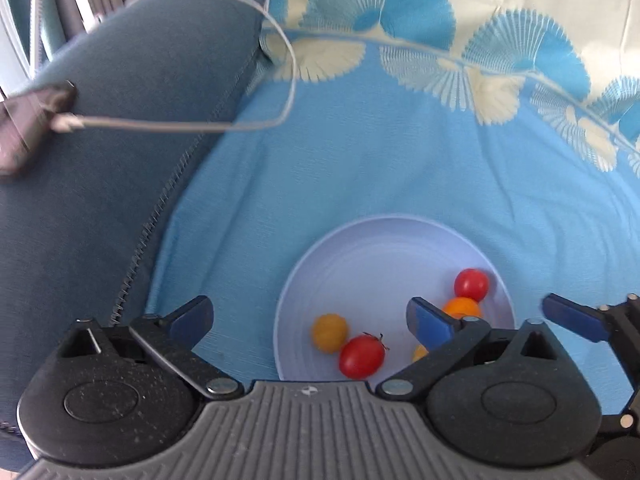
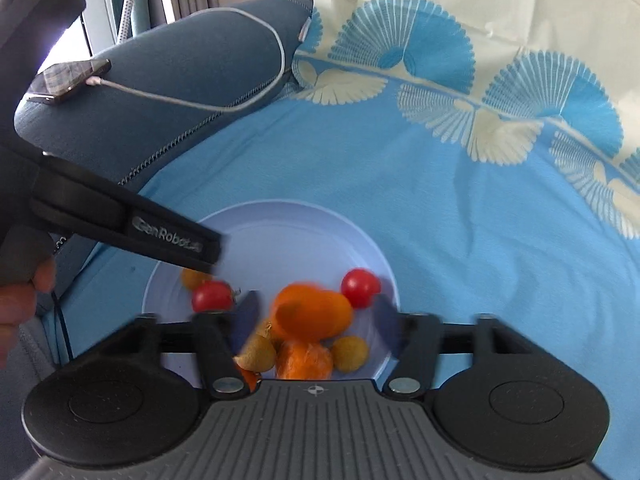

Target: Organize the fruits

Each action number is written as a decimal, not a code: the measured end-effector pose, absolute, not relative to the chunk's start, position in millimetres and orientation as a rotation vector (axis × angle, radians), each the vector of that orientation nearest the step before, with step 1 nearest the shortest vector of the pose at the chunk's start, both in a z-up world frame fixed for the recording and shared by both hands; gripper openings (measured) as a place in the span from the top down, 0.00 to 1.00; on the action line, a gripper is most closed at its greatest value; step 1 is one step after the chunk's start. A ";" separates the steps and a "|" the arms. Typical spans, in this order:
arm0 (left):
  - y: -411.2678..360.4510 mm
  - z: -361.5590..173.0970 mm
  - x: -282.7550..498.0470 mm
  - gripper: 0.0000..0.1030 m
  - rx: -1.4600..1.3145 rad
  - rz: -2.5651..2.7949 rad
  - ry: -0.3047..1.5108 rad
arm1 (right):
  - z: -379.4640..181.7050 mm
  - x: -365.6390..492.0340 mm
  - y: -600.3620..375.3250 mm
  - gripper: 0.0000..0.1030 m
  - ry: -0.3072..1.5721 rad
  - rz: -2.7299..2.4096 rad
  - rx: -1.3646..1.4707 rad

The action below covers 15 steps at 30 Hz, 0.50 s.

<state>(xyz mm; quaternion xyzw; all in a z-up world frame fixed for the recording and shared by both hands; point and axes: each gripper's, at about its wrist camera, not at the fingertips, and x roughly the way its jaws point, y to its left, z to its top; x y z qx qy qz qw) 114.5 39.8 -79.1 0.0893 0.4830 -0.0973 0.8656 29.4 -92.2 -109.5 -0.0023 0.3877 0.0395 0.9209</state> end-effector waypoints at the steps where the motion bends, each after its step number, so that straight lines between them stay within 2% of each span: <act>1: 39.7 -75.8 111.9 0.00 0.201 -0.210 1.019 | -106.1 26.2 -92.6 0.23 0.788 0.074 -0.007; 9: 55.8 -42.5 62.5 0.00 0.195 -0.204 1.031 | -72.7 -27.4 -94.0 0.09 0.773 0.004 0.056; 15: 58.6 -19.2 11.5 0.00 0.196 -0.210 0.993 | -50.7 -83.8 -87.1 0.03 0.706 -0.072 0.078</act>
